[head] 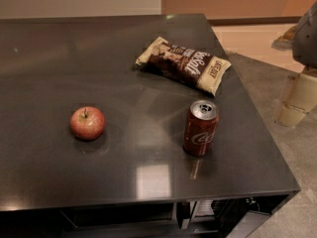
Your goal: Move apple near coke can
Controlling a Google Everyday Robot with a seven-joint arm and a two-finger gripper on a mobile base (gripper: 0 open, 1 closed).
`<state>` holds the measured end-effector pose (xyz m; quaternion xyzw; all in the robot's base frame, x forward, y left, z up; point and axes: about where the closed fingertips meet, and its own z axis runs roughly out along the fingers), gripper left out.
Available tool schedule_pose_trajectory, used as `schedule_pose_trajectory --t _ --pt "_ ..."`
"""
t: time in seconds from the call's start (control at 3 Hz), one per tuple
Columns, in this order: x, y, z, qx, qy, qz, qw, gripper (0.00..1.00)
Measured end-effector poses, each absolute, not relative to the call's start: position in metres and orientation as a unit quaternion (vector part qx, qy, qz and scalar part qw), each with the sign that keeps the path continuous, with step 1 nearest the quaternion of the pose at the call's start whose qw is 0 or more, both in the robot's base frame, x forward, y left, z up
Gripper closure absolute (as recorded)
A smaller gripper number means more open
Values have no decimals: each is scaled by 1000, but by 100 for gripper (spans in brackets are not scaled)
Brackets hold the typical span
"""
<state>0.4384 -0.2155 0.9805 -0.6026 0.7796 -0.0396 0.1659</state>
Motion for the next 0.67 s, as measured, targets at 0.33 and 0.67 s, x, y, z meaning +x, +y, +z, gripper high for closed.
schedule_pose_trajectory --t 0.33,0.67 --pt "438 -216 981 -603 780 -40 166 0" --pt "450 -208 983 -610 777 -33 152 0"
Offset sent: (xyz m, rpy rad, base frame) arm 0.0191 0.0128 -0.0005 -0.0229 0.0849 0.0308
